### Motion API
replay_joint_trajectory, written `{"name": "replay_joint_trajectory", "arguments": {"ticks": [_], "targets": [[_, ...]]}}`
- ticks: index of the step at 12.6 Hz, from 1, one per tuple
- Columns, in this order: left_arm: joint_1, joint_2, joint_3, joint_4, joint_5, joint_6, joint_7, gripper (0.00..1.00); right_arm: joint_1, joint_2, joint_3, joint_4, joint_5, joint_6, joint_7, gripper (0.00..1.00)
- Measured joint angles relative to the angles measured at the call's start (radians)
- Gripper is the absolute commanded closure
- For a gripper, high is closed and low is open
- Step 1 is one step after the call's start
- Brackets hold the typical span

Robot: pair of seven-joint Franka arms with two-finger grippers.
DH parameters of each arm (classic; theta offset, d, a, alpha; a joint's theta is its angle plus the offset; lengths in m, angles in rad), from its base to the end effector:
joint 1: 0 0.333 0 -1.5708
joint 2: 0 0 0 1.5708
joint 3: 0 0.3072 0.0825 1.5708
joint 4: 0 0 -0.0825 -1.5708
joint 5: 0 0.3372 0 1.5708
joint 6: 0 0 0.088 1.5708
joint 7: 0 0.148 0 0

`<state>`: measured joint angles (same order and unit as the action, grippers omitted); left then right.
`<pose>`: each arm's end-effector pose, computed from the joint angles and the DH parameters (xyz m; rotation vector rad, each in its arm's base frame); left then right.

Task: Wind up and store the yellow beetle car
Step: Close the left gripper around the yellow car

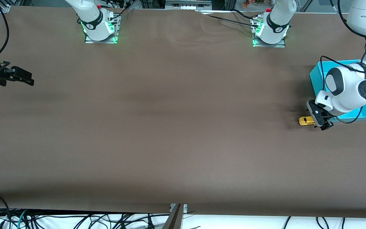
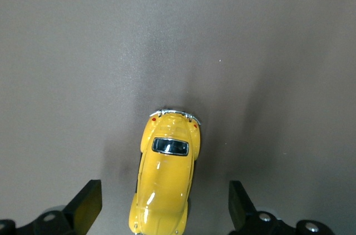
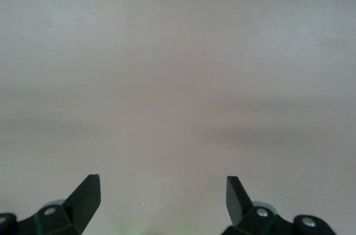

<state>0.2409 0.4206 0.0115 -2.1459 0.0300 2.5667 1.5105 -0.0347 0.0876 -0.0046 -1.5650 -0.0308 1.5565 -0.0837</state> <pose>0.5242 0.1355 0.1937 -2.5049 1.8734 0.0252 0.5247 -0.0251 0.5308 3.1118 0.0707 -0.1524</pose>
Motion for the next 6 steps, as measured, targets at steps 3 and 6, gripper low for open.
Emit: {"name": "replay_joint_trajectory", "arguments": {"ticks": [3,6], "targets": [[0.0,0.028,0.0,0.0,-0.004,-0.001,0.005,0.06,0.0,0.0,0.0,0.0,0.0,0.0,0.0,0.0],[0.001,0.059,0.0,0.001,-0.017,0.001,0.005,0.85,0.0,0.0,0.0,0.0,0.0,0.0,0.0,0.0]]}}
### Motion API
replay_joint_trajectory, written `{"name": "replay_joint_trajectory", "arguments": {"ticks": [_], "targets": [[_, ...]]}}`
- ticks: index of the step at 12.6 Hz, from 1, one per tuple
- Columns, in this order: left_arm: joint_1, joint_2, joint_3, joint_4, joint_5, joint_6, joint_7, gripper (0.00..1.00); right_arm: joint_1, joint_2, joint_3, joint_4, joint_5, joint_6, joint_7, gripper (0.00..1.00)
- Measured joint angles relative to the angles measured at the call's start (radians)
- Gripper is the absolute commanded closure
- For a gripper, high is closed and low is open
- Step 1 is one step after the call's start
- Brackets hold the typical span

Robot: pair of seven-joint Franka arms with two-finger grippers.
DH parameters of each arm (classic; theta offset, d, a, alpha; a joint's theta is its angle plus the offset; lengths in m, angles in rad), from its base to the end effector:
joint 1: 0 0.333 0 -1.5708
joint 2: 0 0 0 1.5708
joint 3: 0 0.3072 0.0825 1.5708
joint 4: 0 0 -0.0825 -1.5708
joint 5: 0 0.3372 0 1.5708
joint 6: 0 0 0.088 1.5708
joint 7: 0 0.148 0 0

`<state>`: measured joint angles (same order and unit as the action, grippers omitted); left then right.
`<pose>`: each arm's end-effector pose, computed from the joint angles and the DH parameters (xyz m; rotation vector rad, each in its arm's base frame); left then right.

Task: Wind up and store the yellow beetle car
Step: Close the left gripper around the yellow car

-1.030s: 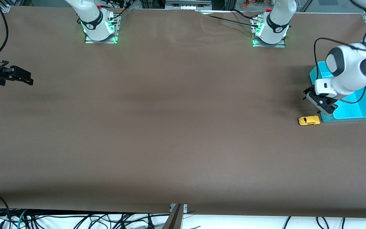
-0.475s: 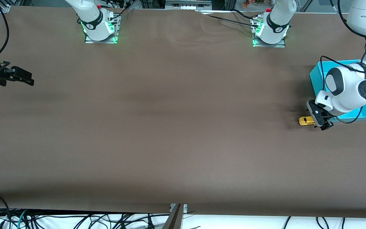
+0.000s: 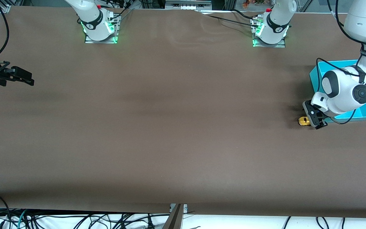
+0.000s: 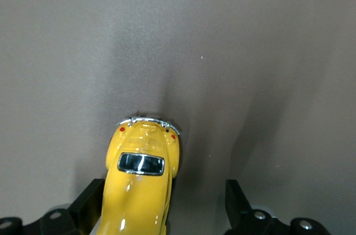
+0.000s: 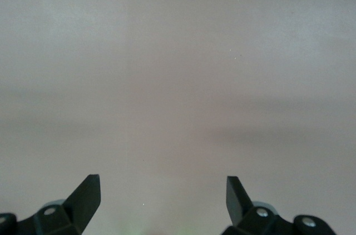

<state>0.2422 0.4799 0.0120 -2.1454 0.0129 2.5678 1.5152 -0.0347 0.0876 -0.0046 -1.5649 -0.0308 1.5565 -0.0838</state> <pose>0.5154 0.1342 0.1621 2.4960 -1.8453 -0.0713 0.5247 -0.0251 0.5308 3.1118 0.0709 -0.1522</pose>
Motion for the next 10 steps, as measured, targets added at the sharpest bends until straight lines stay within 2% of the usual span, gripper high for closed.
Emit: {"name": "replay_joint_trajectory", "arguments": {"ticks": [2,6,10], "targets": [[0.001,-0.005,0.001,0.007,-0.017,0.0,0.0,1.0,0.0,0.0,0.0,0.0,0.0,0.0,0.0,0.0],[-0.002,-0.074,-0.003,0.016,-0.018,-0.09,0.001,1.0,0.0,0.0,0.0,0.0,0.0,0.0,0.0,0.0],[-0.055,-0.235,-0.016,0.017,-0.075,-0.277,-0.029,1.0,0.0,0.0,0.0,0.0,0.0,0.0,0.0,0.0]]}}
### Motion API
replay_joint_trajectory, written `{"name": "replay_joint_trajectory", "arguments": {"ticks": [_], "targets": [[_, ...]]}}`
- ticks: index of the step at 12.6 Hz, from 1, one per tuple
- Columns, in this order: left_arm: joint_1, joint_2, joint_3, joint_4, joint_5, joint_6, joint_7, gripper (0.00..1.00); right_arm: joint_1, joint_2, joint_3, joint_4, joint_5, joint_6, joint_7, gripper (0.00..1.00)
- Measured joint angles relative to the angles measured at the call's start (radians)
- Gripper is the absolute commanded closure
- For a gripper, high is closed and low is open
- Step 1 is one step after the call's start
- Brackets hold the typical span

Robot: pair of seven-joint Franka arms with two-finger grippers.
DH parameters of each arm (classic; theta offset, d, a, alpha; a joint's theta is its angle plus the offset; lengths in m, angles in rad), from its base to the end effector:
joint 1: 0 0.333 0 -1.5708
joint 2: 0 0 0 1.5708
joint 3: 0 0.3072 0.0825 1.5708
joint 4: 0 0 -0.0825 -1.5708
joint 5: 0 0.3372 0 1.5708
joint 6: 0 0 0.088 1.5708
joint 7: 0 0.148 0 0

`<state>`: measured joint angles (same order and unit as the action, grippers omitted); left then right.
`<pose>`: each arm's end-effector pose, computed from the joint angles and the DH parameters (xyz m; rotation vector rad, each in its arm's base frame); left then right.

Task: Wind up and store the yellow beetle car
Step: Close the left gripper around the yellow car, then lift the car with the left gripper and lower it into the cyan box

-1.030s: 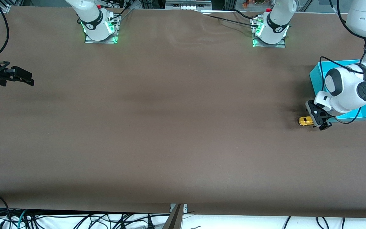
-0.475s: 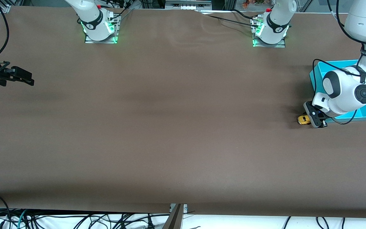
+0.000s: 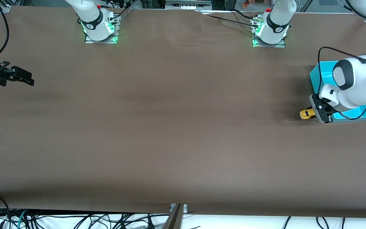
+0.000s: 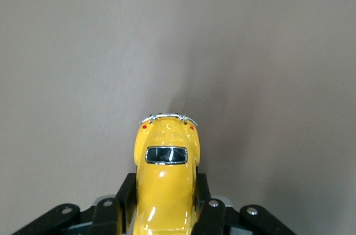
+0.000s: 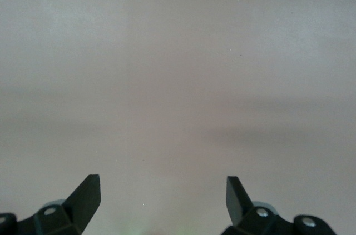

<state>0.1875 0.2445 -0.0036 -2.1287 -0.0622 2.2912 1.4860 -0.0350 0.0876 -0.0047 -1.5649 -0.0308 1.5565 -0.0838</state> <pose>0.5155 0.0925 0.2713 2.4652 -1.7957 -0.0321 0.5247 -0.0253 0.5308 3.1119 0.0702 -0.1522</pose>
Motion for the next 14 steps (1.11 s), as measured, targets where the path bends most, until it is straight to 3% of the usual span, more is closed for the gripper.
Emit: {"name": "replay_joint_trajectory", "arguments": {"ticks": [4,8,11,14], "targets": [[-0.005,-0.168,0.004,-0.08,-0.011,-0.135,-0.03,1.0,0.0,0.0,0.0,0.0,0.0,0.0,0.0,0.0],[0.133,-0.353,0.017,-0.185,0.13,-0.172,0.09,1.0,0.0,0.0,0.0,0.0,0.0,0.001,0.0,0.0],[0.212,-0.317,0.068,-0.212,0.165,-0.143,0.238,1.0,0.0,0.0,0.0,0.0,0.0,0.001,0.0,0.0],[0.255,-0.182,0.136,-0.221,0.188,-0.046,0.333,1.0,-0.001,0.0,0.0,0.0,0.0,0.001,0.0,0.0]]}}
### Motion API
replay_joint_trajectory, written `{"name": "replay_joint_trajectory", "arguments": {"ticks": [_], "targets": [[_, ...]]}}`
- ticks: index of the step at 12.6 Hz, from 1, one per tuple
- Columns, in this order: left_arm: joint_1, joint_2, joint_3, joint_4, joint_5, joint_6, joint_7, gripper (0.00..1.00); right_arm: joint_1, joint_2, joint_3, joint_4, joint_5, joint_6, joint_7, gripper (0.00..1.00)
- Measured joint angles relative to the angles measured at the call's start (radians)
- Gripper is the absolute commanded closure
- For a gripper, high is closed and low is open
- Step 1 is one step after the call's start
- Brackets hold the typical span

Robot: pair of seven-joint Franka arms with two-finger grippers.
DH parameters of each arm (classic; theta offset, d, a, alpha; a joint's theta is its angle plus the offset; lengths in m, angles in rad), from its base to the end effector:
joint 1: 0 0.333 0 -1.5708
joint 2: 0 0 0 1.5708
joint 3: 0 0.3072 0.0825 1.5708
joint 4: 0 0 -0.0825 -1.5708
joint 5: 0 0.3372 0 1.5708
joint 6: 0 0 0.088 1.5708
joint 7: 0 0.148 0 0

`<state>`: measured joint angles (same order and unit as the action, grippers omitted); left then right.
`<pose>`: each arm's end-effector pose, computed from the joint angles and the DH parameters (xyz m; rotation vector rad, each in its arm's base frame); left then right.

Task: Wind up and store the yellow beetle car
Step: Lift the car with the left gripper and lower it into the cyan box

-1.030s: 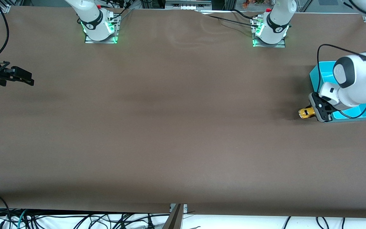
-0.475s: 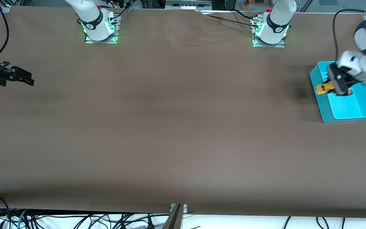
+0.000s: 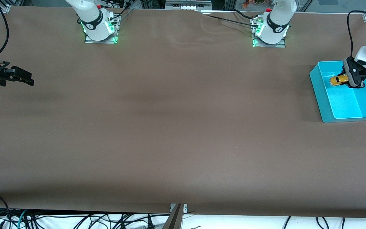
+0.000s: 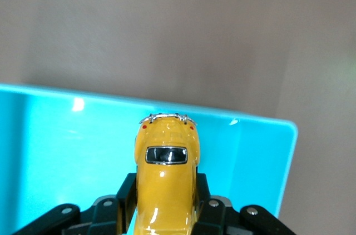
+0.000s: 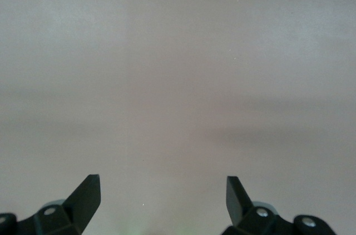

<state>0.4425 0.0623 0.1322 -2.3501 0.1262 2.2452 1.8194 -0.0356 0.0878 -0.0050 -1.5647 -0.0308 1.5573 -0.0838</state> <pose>0.3735 0.2514 0.2780 2.3705 -1.8615 -0.2327 0.5249 -0.0258 0.5309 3.1119 0.0689 -0.1510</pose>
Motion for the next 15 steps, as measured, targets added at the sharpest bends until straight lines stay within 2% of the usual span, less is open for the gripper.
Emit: {"name": "replay_joint_trajectory", "arguments": {"ticks": [6,7,8,9,10,15], "targets": [[0.115,0.196,0.002,-0.001,0.0,0.104,0.051,1.0,-0.001,0.002,0.0,0.0,0.0,0.0,0.0,0.0],[0.12,0.213,0.002,-0.001,0.0,0.124,0.052,0.95,-0.001,0.002,0.0,0.0,0.0,0.0,0.0,0.0],[0.121,0.222,0.002,-0.001,0.0,0.135,0.052,0.78,-0.001,0.003,0.0,0.0,0.0,0.0,0.0,0.0],[0.121,0.225,0.001,-0.001,0.0,0.137,0.052,0.19,-0.001,0.003,0.0,0.0,0.0,0.0,0.0,0.0],[0.122,0.224,0.001,-0.001,0.0,0.137,0.052,0.0,-0.001,0.003,0.0,0.0,0.0,0.0,0.0,0.0],[0.134,0.205,0.0,0.006,0.0,0.151,0.042,0.0,-0.001,0.003,0.0,0.0,0.0,0.0,0.0,0.0]]}}
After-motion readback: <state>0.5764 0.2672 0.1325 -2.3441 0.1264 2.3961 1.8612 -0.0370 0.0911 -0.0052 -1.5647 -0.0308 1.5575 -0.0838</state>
